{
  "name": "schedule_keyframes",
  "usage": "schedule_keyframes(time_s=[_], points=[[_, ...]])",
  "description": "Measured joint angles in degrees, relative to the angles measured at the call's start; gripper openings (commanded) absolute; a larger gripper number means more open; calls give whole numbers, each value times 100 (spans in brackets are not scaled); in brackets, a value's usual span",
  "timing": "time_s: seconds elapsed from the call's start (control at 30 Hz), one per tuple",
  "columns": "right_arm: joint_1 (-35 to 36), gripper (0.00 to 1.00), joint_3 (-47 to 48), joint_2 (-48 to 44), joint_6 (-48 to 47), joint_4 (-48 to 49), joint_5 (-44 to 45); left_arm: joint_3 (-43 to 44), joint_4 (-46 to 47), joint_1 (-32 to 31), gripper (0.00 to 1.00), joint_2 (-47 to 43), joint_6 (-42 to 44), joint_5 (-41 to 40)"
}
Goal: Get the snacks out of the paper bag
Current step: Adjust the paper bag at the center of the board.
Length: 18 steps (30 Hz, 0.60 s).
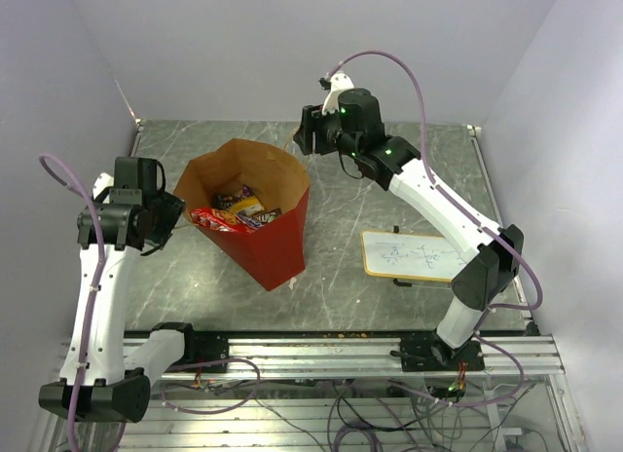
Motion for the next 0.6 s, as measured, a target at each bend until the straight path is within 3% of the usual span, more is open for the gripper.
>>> schedule_keyframes(time_s=[0.2,0.37,0.5,0.6], points=[[0,49,2,31,90,-4,-76,-619,286,26,55,-83,-326,138],[0,30,105,184,160,-85,-247,-785,433,166,32,-299,-378,153],[0,10,203,273,258,-149,-490,-616,463,232,14,-214,-133,96],[0,2,262,273,352,-273,-680,-243,420,271,8,-15,229,-68]])
